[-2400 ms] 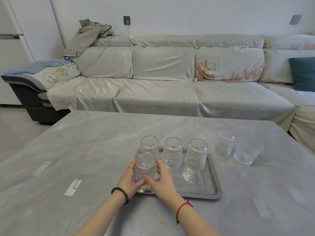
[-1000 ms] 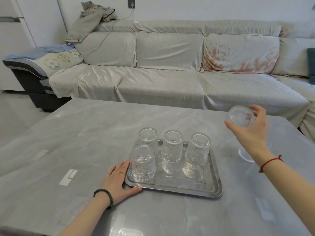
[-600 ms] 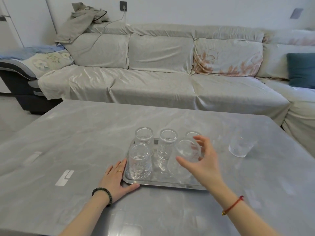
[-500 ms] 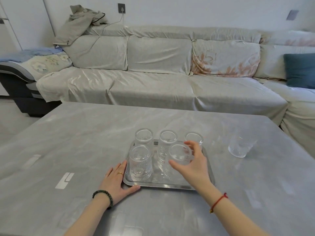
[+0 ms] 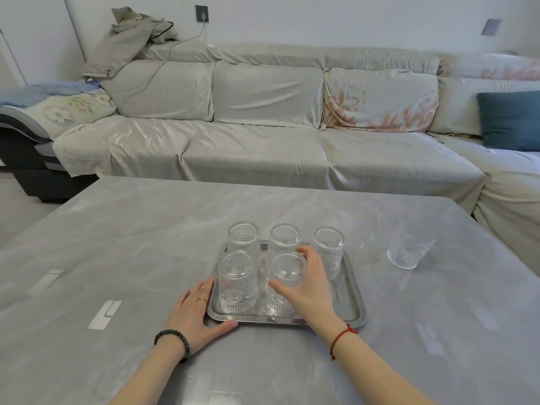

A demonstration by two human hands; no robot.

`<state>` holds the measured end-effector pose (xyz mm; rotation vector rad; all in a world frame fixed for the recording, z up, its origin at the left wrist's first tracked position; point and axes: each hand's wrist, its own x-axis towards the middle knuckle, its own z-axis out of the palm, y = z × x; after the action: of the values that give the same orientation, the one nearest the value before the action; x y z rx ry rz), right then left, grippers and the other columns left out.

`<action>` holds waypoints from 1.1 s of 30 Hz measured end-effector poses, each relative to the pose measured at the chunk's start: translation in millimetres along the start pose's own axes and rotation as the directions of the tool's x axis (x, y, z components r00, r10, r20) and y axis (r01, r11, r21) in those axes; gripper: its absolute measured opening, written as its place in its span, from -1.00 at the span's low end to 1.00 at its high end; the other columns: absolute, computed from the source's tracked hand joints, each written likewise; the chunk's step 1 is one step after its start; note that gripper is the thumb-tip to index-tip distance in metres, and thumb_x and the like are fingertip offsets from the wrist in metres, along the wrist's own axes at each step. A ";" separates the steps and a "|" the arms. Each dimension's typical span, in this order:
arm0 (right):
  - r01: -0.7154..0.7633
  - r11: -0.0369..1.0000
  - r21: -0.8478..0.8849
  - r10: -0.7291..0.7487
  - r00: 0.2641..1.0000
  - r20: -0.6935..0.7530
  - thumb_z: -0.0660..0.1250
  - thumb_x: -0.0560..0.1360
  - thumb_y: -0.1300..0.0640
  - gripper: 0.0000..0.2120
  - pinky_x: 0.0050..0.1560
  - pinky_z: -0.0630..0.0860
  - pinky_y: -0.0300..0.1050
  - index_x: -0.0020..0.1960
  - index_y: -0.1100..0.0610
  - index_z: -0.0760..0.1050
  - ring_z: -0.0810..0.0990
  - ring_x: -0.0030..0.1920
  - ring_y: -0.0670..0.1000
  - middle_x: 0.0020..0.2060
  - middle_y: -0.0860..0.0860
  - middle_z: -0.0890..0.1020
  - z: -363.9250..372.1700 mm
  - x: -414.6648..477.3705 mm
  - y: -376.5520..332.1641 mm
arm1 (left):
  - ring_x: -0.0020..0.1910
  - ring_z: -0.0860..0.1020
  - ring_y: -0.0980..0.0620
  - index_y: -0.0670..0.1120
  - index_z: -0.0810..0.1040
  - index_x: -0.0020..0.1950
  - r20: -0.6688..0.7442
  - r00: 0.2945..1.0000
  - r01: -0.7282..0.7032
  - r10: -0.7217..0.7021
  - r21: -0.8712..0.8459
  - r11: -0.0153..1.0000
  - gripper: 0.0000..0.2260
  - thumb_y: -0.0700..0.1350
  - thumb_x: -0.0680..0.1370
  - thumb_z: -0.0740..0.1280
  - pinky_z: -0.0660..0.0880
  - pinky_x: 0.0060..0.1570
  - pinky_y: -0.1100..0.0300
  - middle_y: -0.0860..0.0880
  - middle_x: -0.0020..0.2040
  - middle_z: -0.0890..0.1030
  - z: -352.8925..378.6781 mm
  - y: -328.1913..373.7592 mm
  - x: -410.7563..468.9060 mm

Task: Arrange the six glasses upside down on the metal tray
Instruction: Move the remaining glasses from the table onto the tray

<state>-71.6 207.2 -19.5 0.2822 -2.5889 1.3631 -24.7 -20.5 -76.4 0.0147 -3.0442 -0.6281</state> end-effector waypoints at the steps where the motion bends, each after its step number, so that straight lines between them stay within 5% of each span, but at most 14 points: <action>1: 0.001 1.000 -0.015 0.000 1.000 0.011 0.51 0.22 -0.02 -0.29 0.06 0.33 -0.25 0.25 0.02 0.24 0.35 0.09 -0.14 0.15 -0.05 0.39 0.3 -0.4 -0.7 | 0.46 0.11 0.10 0.00 -0.06 0.47 0.000 1.000 0.002 -0.002 0.001 1.000 -0.04 0.46 0.26 0.19 -0.01 0.48 0.11 0.07 0.50 0.14 -0.2 0.5 0.1; 7: 0.046 0.997 0.064 -0.057 0.981 0.184 0.51 0.25 -0.05 -0.20 0.22 0.30 -0.27 0.34 -0.12 0.13 0.33 0.16 -0.17 0.20 -0.15 0.32 -18.6 -4.2 6.9 | 0.47 0.08 0.10 -0.01 -0.08 0.48 0.007 1.000 0.018 -0.018 0.012 1.000 -0.05 0.45 0.28 0.20 -0.08 0.48 0.14 0.06 0.51 0.12 1.0 0.8 0.2; 10: 0.071 0.991 0.116 -0.065 0.996 -0.055 0.46 0.34 0.02 -0.50 0.07 0.46 -0.21 0.10 -0.29 0.26 0.47 -0.01 -0.15 -0.02 -0.23 0.45 -52.9 -1.4 22.1 | 0.47 0.10 0.09 -0.01 -0.07 0.48 0.011 1.000 0.023 -0.023 0.017 1.000 0.01 0.53 0.20 0.09 -0.07 0.49 0.14 0.05 0.50 0.14 2.2 -1.9 0.9; 12: 0.022 0.986 0.164 0.025 0.960 -0.280 0.44 0.36 0.11 -0.62 0.02 0.54 -0.03 0.05 -0.16 0.34 0.51 -0.10 -0.07 -0.10 -0.14 0.49 -83.3 7.0 38.7 | 0.45 0.15 0.08 -0.02 -0.04 0.47 0.000 1.000 0.022 -0.022 0.022 1.000 0.04 0.54 0.15 0.04 -0.03 0.48 0.13 0.05 0.49 0.17 3.0 -3.0 2.0; 16: -0.177 0.969 0.175 0.237 0.867 -0.438 0.44 0.36 0.11 -0.50 0.12 0.48 0.11 0.22 0.09 0.30 0.47 0.01 0.10 0.11 0.11 0.45 -135.3 28.5 85.2 | 0.44 0.17 0.06 -0.01 -0.02 0.47 -0.009 0.999 0.035 -0.035 0.032 0.999 0.03 0.53 0.15 0.08 0.01 0.48 0.13 0.04 0.48 0.19 4.1 -2.8 2.1; 22: -0.365 0.914 0.179 0.406 0.817 -0.409 0.49 0.32 0.10 -0.15 0.41 0.20 0.06 0.42 0.14 0.05 0.21 0.42 0.14 0.43 0.16 0.20 -159.7 52.0 140.4 | 0.43 0.17 0.03 0.00 -0.01 0.47 -0.021 0.999 0.047 -0.047 0.029 0.998 0.00 0.50 0.19 0.18 0.07 0.47 0.11 0.03 0.48 0.22 4.5 -2.8 1.3; 28: -0.469 0.836 0.286 0.545 0.773 -0.325 0.52 0.29 0.09 -0.07 0.41 0.22 0.11 0.44 0.16 0.00 0.24 0.41 0.20 0.42 0.19 0.24 -158.8 87.4 159.5 | 0.39 0.24 0.03 -0.05 0.08 0.45 -0.027 0.998 0.050 -0.049 0.030 0.998 0.16 0.64 0.03 -0.03 0.11 0.44 0.14 0.02 0.45 0.27 0.8 0.9 1.0; 33: -0.521 0.800 0.297 0.596 0.745 -0.300 0.54 0.26 0.12 -0.15 0.36 0.29 0.13 0.38 0.18 0.11 0.34 0.34 0.23 0.35 0.21 0.34 -158.0 100.7 175.1 | 0.40 0.22 0.07 -0.01 0.06 0.45 -0.038 0.998 0.044 -0.044 0.015 0.999 0.05 0.55 0.10 0.12 0.10 0.44 0.16 0.06 0.45 0.24 0.2 2.9 0.0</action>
<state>-200.0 427.9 -43.5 -0.7443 -2.2815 1.6490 -24.8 -17.8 -75.4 0.0928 -3.0204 -0.5999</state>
